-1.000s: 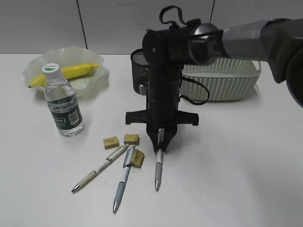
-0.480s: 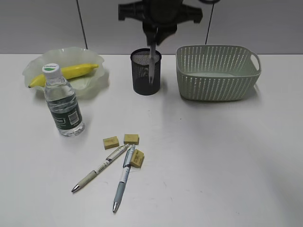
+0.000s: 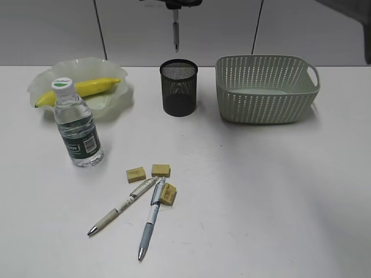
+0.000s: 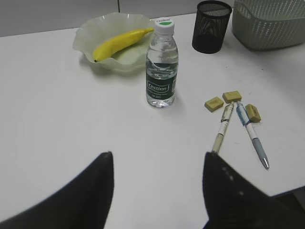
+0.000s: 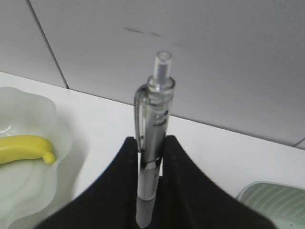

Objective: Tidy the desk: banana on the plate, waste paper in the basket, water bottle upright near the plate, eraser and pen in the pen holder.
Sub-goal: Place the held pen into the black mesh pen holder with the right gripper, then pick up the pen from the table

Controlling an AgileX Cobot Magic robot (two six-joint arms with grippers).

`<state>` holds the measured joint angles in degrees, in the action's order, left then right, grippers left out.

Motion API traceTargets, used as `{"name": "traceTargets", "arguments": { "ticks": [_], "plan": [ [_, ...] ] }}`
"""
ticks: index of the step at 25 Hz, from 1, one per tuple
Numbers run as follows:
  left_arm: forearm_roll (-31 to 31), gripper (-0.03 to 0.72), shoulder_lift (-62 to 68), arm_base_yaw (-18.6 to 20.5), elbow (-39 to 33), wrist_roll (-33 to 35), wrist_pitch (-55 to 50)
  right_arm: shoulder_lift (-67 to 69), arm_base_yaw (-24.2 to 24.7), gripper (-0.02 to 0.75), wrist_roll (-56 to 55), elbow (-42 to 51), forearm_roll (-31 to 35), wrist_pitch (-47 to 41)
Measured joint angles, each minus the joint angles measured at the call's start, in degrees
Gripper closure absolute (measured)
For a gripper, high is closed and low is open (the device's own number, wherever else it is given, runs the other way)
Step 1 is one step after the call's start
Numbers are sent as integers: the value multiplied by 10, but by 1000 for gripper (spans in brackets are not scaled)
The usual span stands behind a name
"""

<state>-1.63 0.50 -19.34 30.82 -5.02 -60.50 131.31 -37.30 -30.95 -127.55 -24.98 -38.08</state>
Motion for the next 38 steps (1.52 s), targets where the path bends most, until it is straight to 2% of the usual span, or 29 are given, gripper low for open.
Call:
{"name": "traceTargets", "arguments": {
  "ticks": [6, 15, 17, 21, 23, 25, 31, 36, 38],
  "plan": [
    [0, 247, 0, 0, 0, 0, 0, 49, 6, 608, 0, 0, -39, 36],
    [0, 248, 0, 0, 0, 0, 0, 81, 6, 618, 0, 0, -41, 46],
    [0, 248, 0, 0, 0, 0, 0, 81, 6, 568, 0, 0, -41, 47],
    [0, 249, 0, 0, 0, 0, 0, 81, 6, 369, 0, 0, -31, 46],
    [0, 249, 0, 0, 0, 0, 0, 80, 5, 307, 0, 0, -21, 34],
    [0, 249, 0, 0, 0, 0, 0, 73, 3, 279, 0, 0, -9, 4],
    [0, 249, 0, 0, 0, 0, 0, 7, 3, 267, 10, 0, 6, -139],
    [0, 249, 0, 0, 0, 0, 0, -45, 3, 296, 120, 0, 52, -285],
    [0, 249, 0, 0, 0, 0, 0, -66, 3, 324, 156, 1, 89, -306]
  ]
}}
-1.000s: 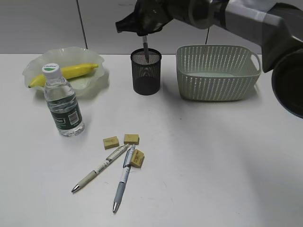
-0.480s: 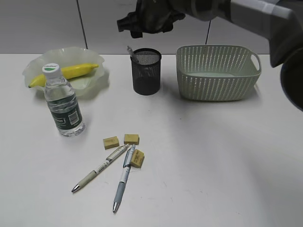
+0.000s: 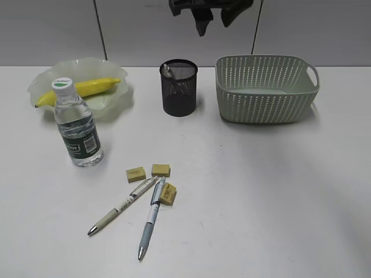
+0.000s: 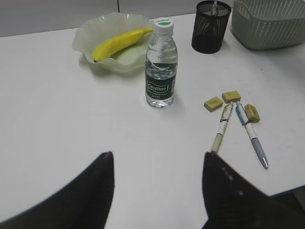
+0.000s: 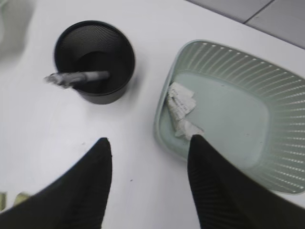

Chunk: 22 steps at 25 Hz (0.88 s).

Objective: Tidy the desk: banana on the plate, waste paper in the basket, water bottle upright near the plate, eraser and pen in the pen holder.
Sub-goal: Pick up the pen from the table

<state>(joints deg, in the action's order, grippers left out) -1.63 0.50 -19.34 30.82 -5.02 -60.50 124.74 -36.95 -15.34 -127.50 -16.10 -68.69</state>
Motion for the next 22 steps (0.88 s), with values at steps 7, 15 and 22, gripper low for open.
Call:
{"name": "traceTargets", "arguments": {
  "ticks": [7, 15, 22],
  "plan": [
    [0, 249, 0, 0, 0, 0, 0, -139, -1, 414, 48, 96, 99, -5],
    [0, 251, 0, 0, 0, 0, 0, -350, -1, 426, 50, 406, 64, -5],
    [0, 251, 0, 0, 0, 0, 0, -570, -1, 428, 49, 661, 62, -7]
  ]
}}
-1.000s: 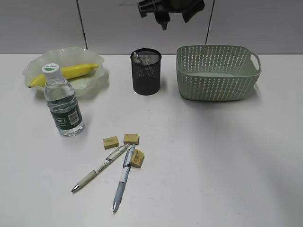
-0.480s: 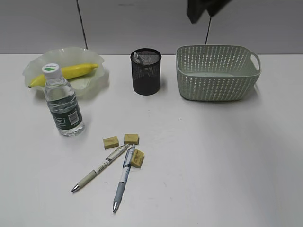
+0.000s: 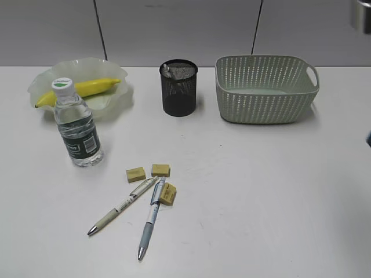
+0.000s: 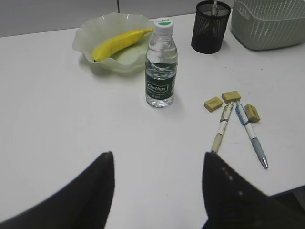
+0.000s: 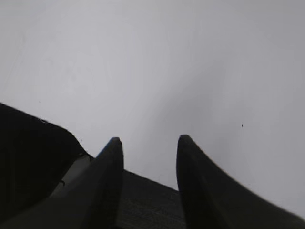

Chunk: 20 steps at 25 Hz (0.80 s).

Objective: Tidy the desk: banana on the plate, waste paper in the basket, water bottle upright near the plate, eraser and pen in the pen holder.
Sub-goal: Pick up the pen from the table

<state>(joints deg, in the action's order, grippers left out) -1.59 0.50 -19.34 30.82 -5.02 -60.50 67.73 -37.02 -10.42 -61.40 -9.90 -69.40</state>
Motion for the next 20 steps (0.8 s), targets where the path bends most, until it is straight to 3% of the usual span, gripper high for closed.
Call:
{"name": "traceTargets", "arguments": {
  "ticks": [11, 20],
  "plan": [
    [0, 251, 0, 0, 0, 0, 0, -370, 0, 427, 0, 238, 13, 26],
    [2, 251, 0, 0, 0, 0, 0, -644, 0, 427, -2, 318, 21, 83]
  ]
}}
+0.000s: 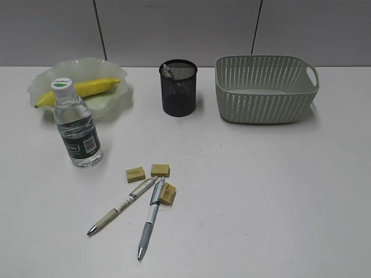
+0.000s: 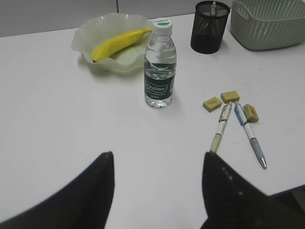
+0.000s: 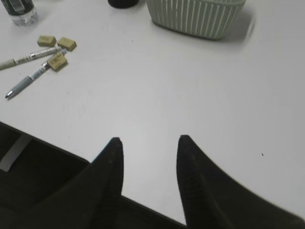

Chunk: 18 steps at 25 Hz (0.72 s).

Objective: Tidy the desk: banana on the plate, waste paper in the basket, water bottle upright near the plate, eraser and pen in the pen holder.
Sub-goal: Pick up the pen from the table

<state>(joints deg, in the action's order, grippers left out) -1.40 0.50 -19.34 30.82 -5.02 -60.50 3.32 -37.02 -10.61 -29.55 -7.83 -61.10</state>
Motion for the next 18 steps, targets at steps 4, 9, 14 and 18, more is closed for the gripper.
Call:
{"name": "traceTargets", "arguments": {
  "ticks": [4, 9, 14, 18],
  "plan": [
    [3, 251, 7, 0, 0, 1, 0, -37, 0, 427, 2, 1, -1, 3],
    [38, 251, 85, 0, 0, 46, 1, -37, 0, 427, 4, 3, -1, 7],
    [85, 251, 209, 0, 9, 81, 18, -37, 0, 427, 4, 3, -5, 9],
    [142, 251, 324, 0, 17, 144, 111, -37, 1, 427, 3, 3, -9, 10]
  ]
}}
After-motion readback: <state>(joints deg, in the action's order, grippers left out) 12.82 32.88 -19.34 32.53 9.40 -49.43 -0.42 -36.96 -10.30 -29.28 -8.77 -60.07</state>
